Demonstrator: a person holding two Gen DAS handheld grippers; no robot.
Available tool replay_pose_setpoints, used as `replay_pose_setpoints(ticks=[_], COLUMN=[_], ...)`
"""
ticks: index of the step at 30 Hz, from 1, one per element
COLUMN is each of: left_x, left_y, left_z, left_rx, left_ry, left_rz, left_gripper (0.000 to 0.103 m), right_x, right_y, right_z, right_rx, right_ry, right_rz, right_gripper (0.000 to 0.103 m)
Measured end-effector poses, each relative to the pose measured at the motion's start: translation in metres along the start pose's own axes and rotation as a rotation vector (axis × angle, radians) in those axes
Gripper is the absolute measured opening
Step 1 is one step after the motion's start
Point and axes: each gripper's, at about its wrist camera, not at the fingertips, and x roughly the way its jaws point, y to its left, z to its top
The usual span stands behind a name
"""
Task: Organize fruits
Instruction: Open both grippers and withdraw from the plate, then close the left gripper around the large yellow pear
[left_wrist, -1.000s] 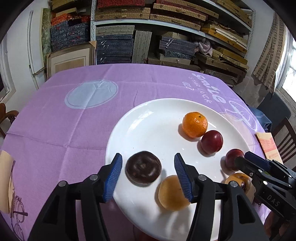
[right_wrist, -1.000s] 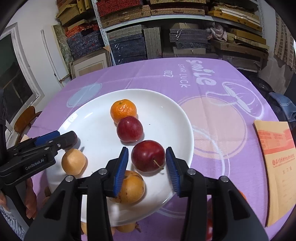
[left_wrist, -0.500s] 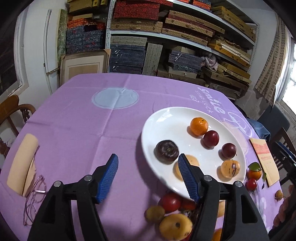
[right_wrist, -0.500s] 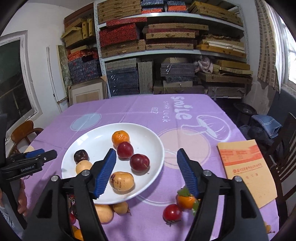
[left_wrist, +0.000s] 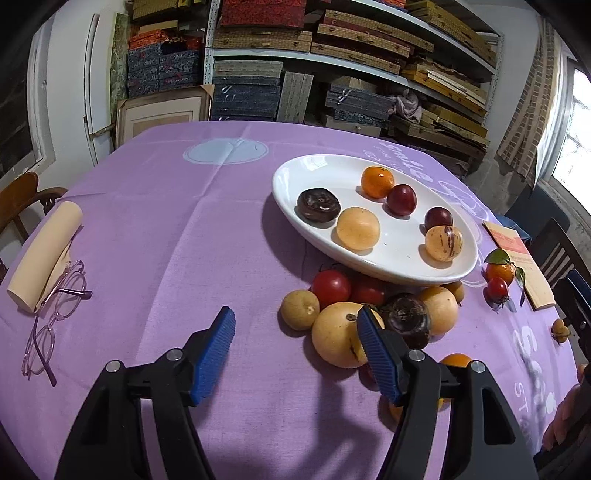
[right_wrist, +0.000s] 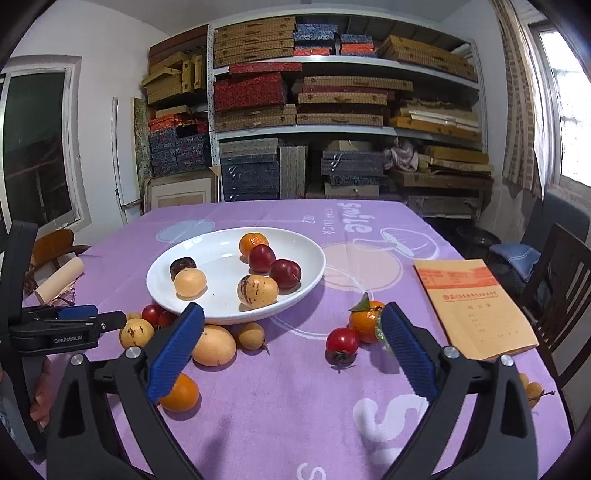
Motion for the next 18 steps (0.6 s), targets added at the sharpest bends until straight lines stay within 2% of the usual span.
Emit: replay_pose_setpoints(ticks=[3,10,18], left_x=[0.003,0.016,0.025], left_y=[-0.004,-0.017,-0.009], left_z=[0.000,-0.004,-0.006], left_rx=[-0.011,0.011,-0.026], left_ry=[0.002,0.043,0.081], left_rz=[-0.013,-0.043,-0.081], left_gripper=[0.075,0.075,0.074], right_x=[0.006,0.014,0.015], right_y=[0.001,-0.009,-0.011], right_z=[-0.001,0.001,0.000], right_rx=[-0.003,0.037,0.036], right_ry=[0.024,0.046,0.053], right_rz=[0.001,0.010,0.014], right_gripper=[0.095,0.095,0.095])
